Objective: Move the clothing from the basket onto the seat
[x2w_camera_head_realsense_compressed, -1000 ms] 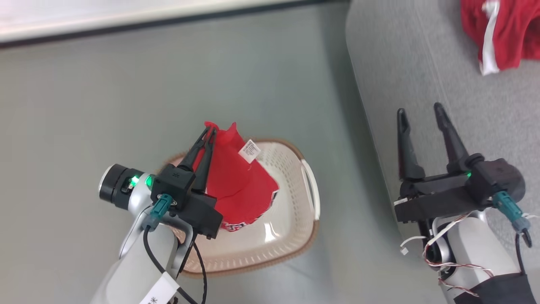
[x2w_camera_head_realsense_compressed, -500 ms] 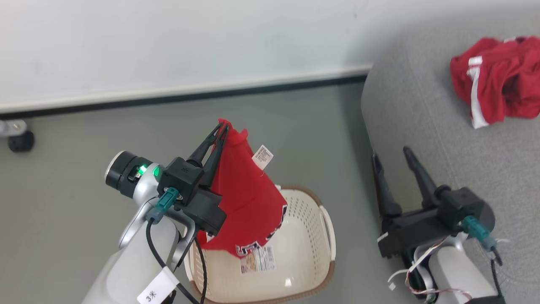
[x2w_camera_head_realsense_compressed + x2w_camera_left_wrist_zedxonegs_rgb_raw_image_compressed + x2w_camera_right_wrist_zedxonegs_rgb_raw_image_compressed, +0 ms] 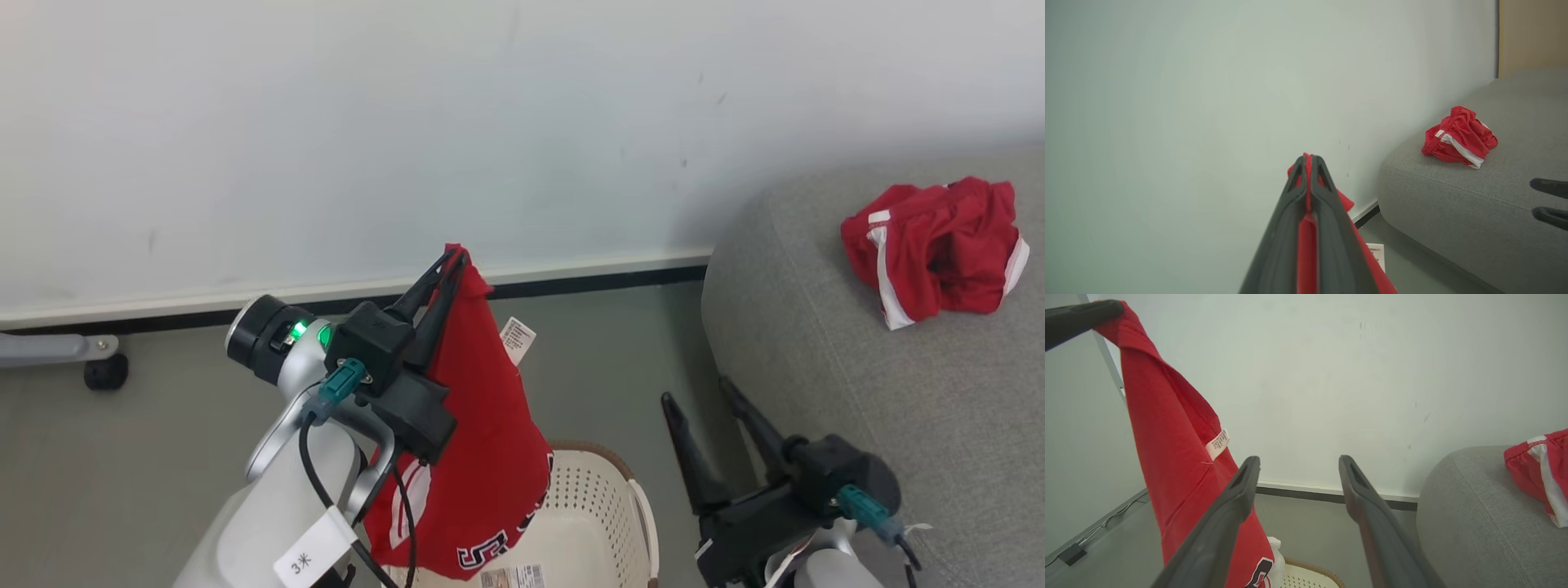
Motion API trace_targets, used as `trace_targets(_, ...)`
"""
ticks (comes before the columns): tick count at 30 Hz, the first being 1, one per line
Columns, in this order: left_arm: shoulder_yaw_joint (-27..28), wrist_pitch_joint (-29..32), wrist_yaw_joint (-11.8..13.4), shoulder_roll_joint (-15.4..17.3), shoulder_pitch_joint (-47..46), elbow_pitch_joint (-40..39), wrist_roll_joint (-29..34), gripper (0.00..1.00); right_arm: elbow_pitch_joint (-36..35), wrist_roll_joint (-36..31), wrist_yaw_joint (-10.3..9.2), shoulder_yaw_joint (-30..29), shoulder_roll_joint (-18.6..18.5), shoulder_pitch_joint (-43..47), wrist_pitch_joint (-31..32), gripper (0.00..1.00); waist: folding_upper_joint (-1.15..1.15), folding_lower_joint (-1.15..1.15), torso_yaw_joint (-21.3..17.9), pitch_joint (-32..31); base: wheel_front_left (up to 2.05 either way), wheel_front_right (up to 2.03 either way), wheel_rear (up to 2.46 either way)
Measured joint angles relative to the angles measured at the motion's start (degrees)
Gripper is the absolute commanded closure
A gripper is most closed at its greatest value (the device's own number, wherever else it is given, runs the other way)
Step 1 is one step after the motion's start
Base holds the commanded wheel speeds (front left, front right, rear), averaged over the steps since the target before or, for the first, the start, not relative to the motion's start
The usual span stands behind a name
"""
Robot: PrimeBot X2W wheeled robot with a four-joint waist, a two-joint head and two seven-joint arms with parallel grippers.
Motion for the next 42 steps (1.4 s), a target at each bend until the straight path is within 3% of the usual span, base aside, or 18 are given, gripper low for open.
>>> trace_targets(8, -0.87, 2.38, -0.46, -0.81, -0.96, -2.98, -0.53, 1.00, 2.46, -2.03, 2.76, 5.50, -0.02, -2.86, 1.94, 0.00, 0.00, 0.01, 0.92, -2.23, 0.00, 0.00, 0.00)
trace_targets(17, -2.99, 4.61, -0.96, -2.40, -4.93, -5.12, -1.01, 1.00, 8.82, -2.50, 4.24, 11.77, 0.09, -9.00, 4.13, 0.00, 0.01, 0.01, 2.84, -2.24, 0.00, 0.00, 0.00)
trace_targets(24, -4.56, 6.30, -1.01, -3.21, -6.66, -6.54, -1.49, 1.00, 13.49, -2.38, 4.26, 14.47, 0.01, -12.47, 4.58, 0.00, 0.01, 0.02, 4.59, -2.27, 0.00, 0.00, 0.00)
trace_targets(41, -7.12, 9.01, -1.44, -3.77, -8.37, -9.69, -4.52, 1.00, 24.97, 2.25, 4.31, 27.99, 1.15, -25.38, 2.91, 0.00, 0.01, 0.02, 6.69, -1.80, 0.00, 0.00, 0.00)
trace_targets(42, -7.30, 9.24, -1.45, -3.80, -8.37, -9.72, -4.92, 1.00, 25.96, 3.05, 4.31, 29.02, 1.45, -25.94, 2.64, 0.49, 0.01, 0.01, 6.84, -1.74, 0.00, 0.00, 0.00)
